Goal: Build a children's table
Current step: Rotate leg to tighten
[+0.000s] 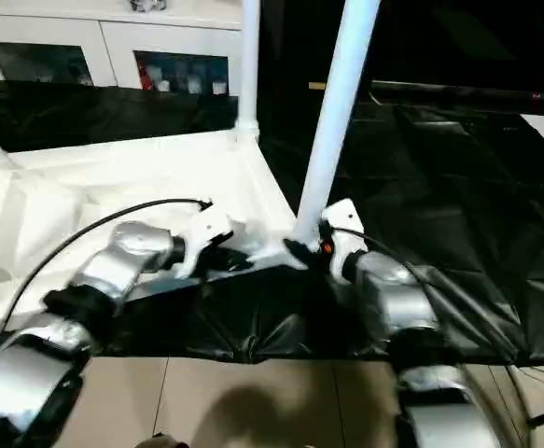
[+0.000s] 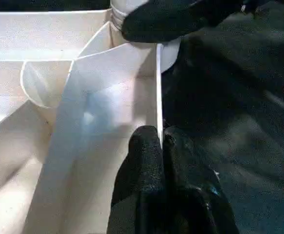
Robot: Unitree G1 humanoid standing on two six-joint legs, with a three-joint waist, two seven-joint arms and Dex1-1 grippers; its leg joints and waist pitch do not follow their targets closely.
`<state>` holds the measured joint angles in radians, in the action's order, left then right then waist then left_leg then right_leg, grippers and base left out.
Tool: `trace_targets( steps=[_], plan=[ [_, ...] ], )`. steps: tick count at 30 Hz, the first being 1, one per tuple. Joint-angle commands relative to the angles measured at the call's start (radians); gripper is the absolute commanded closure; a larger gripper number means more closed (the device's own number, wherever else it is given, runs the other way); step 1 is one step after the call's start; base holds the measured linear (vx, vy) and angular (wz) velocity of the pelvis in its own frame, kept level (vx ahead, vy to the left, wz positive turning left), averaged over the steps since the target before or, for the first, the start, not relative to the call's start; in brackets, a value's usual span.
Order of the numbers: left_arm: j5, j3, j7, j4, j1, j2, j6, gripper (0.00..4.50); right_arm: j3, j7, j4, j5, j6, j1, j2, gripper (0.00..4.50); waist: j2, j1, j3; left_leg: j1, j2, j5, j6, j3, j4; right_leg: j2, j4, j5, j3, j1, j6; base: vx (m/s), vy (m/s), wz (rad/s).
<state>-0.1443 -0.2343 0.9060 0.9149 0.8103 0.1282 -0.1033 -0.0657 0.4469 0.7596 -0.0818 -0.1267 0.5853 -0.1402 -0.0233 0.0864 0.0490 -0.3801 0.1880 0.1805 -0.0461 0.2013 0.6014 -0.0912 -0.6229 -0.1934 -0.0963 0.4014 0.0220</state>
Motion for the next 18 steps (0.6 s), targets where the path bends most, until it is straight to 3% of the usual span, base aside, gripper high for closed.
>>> trace_targets(
  steps=[1, 4, 6, 7, 8, 14, 18],
  plan=[
    [0.015, -0.004, -0.094, 0.009, 0.04, -0.098, -0.001, 4.5, -0.014, -0.15, 0.044, -0.028, -0.006, 0.042, 0.08, 1.78, -0.005, -0.006, -0.066, 0.024, 0.054, 0.158, 0.019, -0.026, -0.074, -0.078, 0.08, -0.16, 0.063, -0.044, 0.219, 0.0, 0.0, 0.0],
    [0.0, -0.006, -0.163, 0.02, 0.051, -0.145, 0.009, 4.5, -0.021, -0.229, 0.077, -0.016, 0.028, 0.071, 0.147, 1.78, -0.002, -0.003, -0.071, 0.022, 0.053, 0.112, 0.037, -0.024, -0.07, -0.077, 0.069, -0.065, 0.063, -0.05, 0.234, 0.0, 0.0, 0.0],
    [-0.007, -0.017, -0.168, 0.016, 0.047, -0.156, 0.019, 4.5, -0.001, -0.244, 0.08, 0.005, 0.057, 0.074, 0.165, 1.78, -0.004, 0.0, -0.073, 0.02, 0.049, 0.078, 0.071, -0.022, -0.068, -0.076, 0.065, 0.002, 0.061, -0.054, 0.241, 0.0, 0.0, 0.0],
    [-0.009, -0.021, -0.166, 0.013, 0.044, -0.157, 0.023, 4.5, 0.008, -0.24, 0.079, 0.01, 0.067, 0.073, 0.169, 1.78, -0.004, 0.0, -0.073, 0.02, 0.05, 0.078, 0.078, -0.022, -0.068, -0.077, 0.065, 0.003, 0.061, -0.054, 0.241, 0.0, 0.0, 0.0],
    [-0.011, -0.028, -0.153, 0.005, 0.038, -0.156, 0.033, 4.5, 0.014, -0.226, 0.075, 0.009, 0.075, 0.07, 0.175, 1.44, -0.007, 0.0, -0.07, 0.02, 0.05, 0.09, 0.085, -0.022, -0.069, -0.077, 0.069, -0.014, 0.06, -0.055, 0.24, 0.0, 0.0, 0.0],
    [-0.012, -0.043, -0.103, -0.009, 0.021, -0.138, 0.063, 4.5, 0.004, -0.188, 0.07, -0.001, 0.09, 0.069, 0.179, 0.73, -0.004, -0.002, -0.069, 0.02, 0.052, 0.122, 0.075, -0.024, -0.072, -0.078, 0.073, -0.068, 0.061, -0.056, 0.228, 0.0, 0.0, 0.0],
    [-0.005, -0.056, 0.0, -0.046, -0.011, -0.08, 0.08, 4.5, 0.03, -0.095, 0.035, 0.016, 0.102, 0.054, 0.104, 0.5, -0.006, -0.002, -0.069, 0.017, 0.051, 0.107, 0.088, -0.024, -0.07, -0.078, 0.069, -0.039, 0.06, -0.059, 0.235, 0.0, 0.0, 0.0]
  ],
)
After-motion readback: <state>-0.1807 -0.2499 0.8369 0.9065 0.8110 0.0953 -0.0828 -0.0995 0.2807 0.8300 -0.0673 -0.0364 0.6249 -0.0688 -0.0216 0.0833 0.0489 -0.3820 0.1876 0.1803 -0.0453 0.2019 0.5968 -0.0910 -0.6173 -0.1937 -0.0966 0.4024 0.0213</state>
